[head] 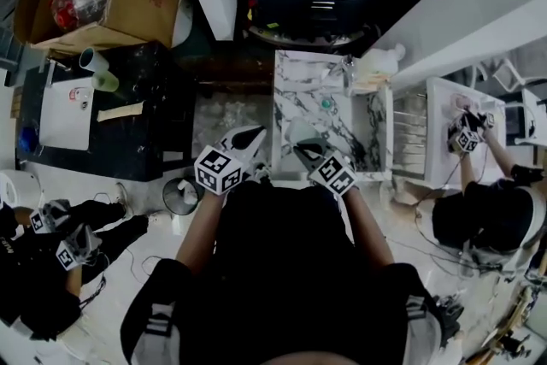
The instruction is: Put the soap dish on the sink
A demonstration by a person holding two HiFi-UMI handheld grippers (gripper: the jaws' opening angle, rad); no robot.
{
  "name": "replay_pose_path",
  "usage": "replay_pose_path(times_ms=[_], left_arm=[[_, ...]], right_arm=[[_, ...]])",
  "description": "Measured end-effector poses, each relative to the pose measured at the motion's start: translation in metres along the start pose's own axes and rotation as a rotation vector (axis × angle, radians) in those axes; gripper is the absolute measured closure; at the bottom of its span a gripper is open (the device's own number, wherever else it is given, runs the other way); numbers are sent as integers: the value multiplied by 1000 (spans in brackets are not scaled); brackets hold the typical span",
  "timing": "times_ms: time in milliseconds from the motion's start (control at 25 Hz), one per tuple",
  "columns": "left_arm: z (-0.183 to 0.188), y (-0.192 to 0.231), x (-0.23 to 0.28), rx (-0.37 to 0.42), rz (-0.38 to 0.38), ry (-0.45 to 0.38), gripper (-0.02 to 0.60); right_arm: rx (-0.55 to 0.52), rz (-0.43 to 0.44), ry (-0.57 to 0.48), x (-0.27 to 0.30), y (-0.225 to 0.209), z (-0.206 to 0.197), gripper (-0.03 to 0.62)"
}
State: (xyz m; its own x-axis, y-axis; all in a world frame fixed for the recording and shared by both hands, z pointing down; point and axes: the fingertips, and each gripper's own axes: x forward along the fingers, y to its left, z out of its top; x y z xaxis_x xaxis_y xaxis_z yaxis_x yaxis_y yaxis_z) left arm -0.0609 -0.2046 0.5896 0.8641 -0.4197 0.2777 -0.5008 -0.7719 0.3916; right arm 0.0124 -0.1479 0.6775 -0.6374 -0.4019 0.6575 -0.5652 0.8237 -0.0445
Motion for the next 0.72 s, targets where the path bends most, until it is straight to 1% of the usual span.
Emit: replay_pose_path(times_ms=[200,400,720], left_arm=[[9,-5,15,-14,27,-17,583],[11,-8,27,-28,49,-14,583],[16,-5,32,-30,76,-5,583]], right_arm=[[-39,38,22,-8,-17,-3,595],[-25,79,15,-11,-33,-1,595],[-120,102,79,0,-51,-7,595]])
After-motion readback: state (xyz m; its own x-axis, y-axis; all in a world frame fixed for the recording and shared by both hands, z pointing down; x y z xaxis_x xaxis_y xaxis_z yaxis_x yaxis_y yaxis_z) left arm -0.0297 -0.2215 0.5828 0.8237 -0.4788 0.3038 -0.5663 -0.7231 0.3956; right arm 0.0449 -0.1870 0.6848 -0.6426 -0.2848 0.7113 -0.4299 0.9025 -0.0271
